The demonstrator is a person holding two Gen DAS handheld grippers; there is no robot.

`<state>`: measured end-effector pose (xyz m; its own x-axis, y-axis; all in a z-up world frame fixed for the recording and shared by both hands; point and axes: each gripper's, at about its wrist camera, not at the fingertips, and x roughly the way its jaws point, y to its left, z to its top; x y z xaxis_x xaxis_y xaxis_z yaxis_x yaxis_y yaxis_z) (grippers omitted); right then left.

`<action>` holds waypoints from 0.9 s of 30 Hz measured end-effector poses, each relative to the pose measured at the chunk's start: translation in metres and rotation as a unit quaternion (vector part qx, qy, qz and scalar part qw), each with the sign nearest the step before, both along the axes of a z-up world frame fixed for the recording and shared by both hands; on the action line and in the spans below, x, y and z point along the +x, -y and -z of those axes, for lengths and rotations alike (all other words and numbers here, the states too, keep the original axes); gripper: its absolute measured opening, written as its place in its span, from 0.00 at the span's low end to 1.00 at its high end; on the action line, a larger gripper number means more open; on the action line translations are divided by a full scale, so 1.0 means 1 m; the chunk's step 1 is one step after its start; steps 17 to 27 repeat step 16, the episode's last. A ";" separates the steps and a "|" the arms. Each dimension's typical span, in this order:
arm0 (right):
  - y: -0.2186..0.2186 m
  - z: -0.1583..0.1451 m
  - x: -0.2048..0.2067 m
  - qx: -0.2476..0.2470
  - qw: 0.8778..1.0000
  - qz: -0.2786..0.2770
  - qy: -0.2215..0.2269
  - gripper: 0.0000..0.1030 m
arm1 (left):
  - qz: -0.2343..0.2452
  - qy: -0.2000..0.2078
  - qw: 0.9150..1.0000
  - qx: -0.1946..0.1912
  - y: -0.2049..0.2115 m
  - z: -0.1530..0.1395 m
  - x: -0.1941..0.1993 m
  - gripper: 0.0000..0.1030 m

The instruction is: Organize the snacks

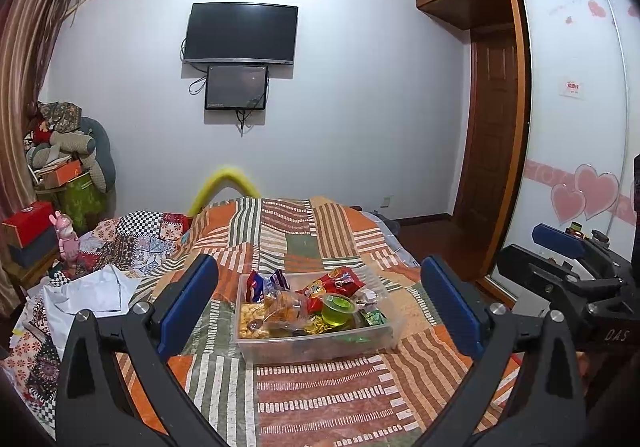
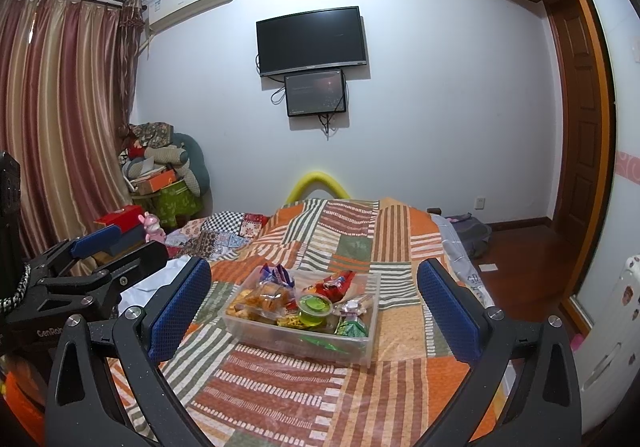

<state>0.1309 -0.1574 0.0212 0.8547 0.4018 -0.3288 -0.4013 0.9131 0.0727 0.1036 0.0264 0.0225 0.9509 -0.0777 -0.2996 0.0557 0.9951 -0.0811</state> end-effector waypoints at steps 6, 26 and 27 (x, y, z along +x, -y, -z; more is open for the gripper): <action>0.000 -0.001 0.000 0.000 1.000 0.000 -0.001 1.00 | 0.004 0.000 1.000 0.003 0.002 0.001 0.001 1.00; 0.000 0.003 0.003 -0.003 1.000 0.002 -0.008 1.00 | 0.012 -0.011 1.000 -0.010 -0.002 0.002 0.004 1.00; 0.000 0.003 0.003 -0.003 1.000 0.002 -0.008 1.00 | 0.012 -0.011 1.000 -0.010 -0.002 0.002 0.004 1.00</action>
